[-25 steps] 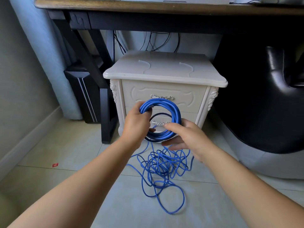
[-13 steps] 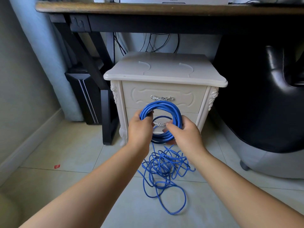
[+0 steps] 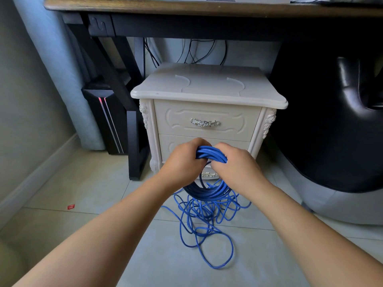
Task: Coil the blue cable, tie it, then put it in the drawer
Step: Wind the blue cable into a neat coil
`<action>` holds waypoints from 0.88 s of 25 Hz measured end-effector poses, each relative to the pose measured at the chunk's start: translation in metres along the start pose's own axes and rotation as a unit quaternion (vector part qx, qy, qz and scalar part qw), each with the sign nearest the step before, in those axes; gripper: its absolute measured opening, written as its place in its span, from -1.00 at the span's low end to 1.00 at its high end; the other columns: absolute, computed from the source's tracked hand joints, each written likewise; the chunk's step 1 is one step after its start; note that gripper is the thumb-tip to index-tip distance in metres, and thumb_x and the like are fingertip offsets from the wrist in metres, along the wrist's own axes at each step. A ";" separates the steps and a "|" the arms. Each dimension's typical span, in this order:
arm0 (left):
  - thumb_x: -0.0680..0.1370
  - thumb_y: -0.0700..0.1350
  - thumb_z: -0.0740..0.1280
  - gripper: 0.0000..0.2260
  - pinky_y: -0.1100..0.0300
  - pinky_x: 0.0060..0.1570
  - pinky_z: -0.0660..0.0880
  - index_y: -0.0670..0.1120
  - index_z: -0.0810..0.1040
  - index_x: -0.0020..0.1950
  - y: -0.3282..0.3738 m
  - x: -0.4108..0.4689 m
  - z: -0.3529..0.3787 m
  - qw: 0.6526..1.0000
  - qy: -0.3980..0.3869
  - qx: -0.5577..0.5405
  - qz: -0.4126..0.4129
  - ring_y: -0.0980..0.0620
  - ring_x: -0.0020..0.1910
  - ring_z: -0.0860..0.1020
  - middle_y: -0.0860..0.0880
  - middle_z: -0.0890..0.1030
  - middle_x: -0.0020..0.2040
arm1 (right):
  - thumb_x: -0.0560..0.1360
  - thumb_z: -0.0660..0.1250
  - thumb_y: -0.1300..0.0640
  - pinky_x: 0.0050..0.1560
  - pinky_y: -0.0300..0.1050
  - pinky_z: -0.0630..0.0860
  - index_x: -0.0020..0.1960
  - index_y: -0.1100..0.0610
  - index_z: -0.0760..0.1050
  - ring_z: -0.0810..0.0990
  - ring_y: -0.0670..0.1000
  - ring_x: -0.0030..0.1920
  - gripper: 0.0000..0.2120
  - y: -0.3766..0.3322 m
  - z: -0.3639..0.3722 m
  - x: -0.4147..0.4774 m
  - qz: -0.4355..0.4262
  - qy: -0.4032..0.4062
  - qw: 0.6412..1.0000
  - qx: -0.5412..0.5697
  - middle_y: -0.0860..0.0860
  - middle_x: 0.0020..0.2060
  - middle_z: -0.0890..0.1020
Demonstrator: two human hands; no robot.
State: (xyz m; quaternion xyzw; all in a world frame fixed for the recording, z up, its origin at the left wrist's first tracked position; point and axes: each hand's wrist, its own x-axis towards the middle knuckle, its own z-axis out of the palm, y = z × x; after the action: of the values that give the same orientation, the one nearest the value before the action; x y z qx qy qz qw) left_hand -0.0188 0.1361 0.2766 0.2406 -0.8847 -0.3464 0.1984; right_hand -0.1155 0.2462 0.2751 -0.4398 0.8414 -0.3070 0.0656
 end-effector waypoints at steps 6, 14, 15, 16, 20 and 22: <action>0.59 -0.14 0.29 -0.90 0.14 -0.30 0.34 -0.10 0.55 -0.10 0.000 0.008 0.015 0.939 0.107 -0.274 -0.176 0.02 -0.41 0.34 0.02 0.38 -0.41 | 0.46 0.32 0.27 -0.05 0.16 0.59 -0.11 0.13 0.48 0.58 0.04 -0.44 -0.93 0.001 0.013 0.001 0.184 0.043 0.877 0.442 0.00 -0.49 0.48; 0.57 -0.17 0.34 -0.95 0.06 -0.18 0.49 -0.14 0.49 -0.04 0.005 0.000 0.029 0.847 0.054 -0.451 -0.277 0.00 -0.43 0.51 -0.05 0.46 -0.41 | 0.48 0.37 0.29 -0.33 -0.08 0.39 -0.05 0.19 0.47 0.30 -0.05 -0.60 -0.90 0.002 0.015 0.005 0.223 0.089 0.805 0.543 -0.04 -0.63 0.31; 0.55 -0.17 0.36 -0.93 0.06 -0.16 0.50 -0.13 0.50 -0.02 0.007 -0.001 0.026 0.874 0.036 -0.415 -0.249 -0.03 -0.36 0.54 -0.04 0.52 -0.39 | 0.48 0.34 0.33 -0.41 -0.13 0.36 -0.06 0.19 0.47 0.27 -0.07 -0.61 -0.91 0.005 0.008 0.008 0.216 0.082 0.811 0.538 -0.05 -0.63 0.30; 0.53 -0.18 0.38 -0.91 0.07 -0.15 0.52 -0.12 0.52 0.01 0.008 -0.002 0.022 0.907 0.032 -0.360 -0.217 -0.03 -0.31 0.57 -0.04 0.57 -0.35 | 0.48 0.32 0.36 -0.47 -0.16 0.34 -0.07 0.18 0.48 0.24 -0.07 -0.61 -0.89 0.007 0.002 0.010 0.207 0.072 0.823 0.524 -0.07 -0.63 0.29; 0.48 -0.21 0.40 -0.76 0.05 -0.08 0.55 0.00 0.54 0.12 0.011 -0.005 0.008 0.979 0.044 -0.177 -0.092 -0.09 -0.19 0.63 -0.07 0.67 -0.14 | 0.44 0.29 0.40 -0.48 -0.18 0.30 -0.10 0.11 0.53 0.25 -0.07 -0.62 -0.79 0.008 -0.012 0.009 0.127 -0.006 0.912 0.390 -0.14 -0.63 0.37; 0.48 -0.23 0.38 -0.64 0.06 -0.08 0.57 0.04 0.49 0.23 0.012 -0.006 0.003 0.989 0.012 -0.138 -0.053 -0.08 -0.17 0.66 -0.05 0.65 -0.14 | 0.42 0.29 0.39 -0.50 -0.21 0.29 -0.15 0.06 0.52 0.27 -0.07 -0.62 -0.76 0.005 -0.017 0.007 0.082 -0.043 0.945 0.315 -0.14 -0.63 0.38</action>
State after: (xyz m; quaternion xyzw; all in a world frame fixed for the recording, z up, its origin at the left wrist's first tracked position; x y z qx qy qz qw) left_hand -0.0190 0.1485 0.2816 0.2616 -0.8120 -0.4723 0.2215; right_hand -0.1293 0.2508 0.2866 -0.3389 0.7315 -0.5306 0.2618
